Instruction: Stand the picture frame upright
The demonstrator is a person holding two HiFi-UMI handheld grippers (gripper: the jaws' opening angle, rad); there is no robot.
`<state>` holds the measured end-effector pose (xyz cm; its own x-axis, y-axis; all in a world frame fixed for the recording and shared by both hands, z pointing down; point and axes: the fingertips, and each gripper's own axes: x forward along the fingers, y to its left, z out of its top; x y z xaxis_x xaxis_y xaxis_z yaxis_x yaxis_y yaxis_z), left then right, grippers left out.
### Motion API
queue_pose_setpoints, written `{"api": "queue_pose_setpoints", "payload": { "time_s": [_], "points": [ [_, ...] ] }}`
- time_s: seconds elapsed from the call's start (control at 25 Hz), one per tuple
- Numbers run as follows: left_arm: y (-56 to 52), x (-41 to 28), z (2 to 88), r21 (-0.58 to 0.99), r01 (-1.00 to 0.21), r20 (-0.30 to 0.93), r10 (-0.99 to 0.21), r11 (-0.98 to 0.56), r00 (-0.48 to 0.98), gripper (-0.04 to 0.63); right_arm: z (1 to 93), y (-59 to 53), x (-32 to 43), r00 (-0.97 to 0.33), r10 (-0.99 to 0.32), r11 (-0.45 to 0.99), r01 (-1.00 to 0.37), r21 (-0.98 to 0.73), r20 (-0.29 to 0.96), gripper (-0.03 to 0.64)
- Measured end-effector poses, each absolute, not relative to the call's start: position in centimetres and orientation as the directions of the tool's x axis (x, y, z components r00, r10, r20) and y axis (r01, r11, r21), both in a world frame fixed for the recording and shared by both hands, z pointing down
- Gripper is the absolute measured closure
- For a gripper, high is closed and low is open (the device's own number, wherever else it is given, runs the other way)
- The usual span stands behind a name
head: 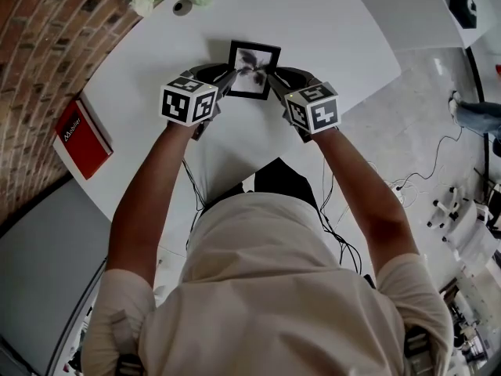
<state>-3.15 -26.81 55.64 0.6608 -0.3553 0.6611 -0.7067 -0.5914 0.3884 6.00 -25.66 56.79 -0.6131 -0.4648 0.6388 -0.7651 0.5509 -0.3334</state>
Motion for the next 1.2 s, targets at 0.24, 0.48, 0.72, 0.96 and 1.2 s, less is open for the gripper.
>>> {"api": "queue_pose_setpoints", "payload": {
  "time_s": [0.24, 0.48, 0.72, 0.96, 1.2],
  "points": [
    [-28.4, -2.0, 54.8, 0.353, -0.699, 0.646, -0.379, -0.622, 0.663, 0.505, 55.9, -26.9, 7.3, -0.608, -0.501, 0.549, -0.774, -0.316, 0.616, 0.541],
    [-30.4, -1.1, 53.8, 0.316, -0.700, 0.634, -0.406, -0.641, 0.658, 0.505, 54.7, -28.4, 8.1, -0.608, -0.524, 0.576, -0.769, -0.278, 0.597, 0.551],
    [-32.2, -0.4, 52.9, 0.285, -0.705, 0.627, -0.430, -0.649, 0.650, 0.514, 53.8, -29.8, 8.9, -0.606, -0.549, 0.598, -0.766, -0.236, 0.575, 0.555],
    [-34.3, 1.1, 51.9, 0.246, -0.697, 0.623, -0.441, -0.673, 0.646, 0.526, 53.0, -31.6, 10.5, -0.597, -0.579, 0.605, -0.771, -0.198, 0.556, 0.561],
    [-36.0, 2.6, 51.8, 0.221, -0.695, 0.620, -0.451, -0.685, 0.642, 0.527, 52.6, -33.6, 12.0, -0.581, -0.602, 0.620, -0.772, -0.137, 0.548, 0.568]
  ]
}}
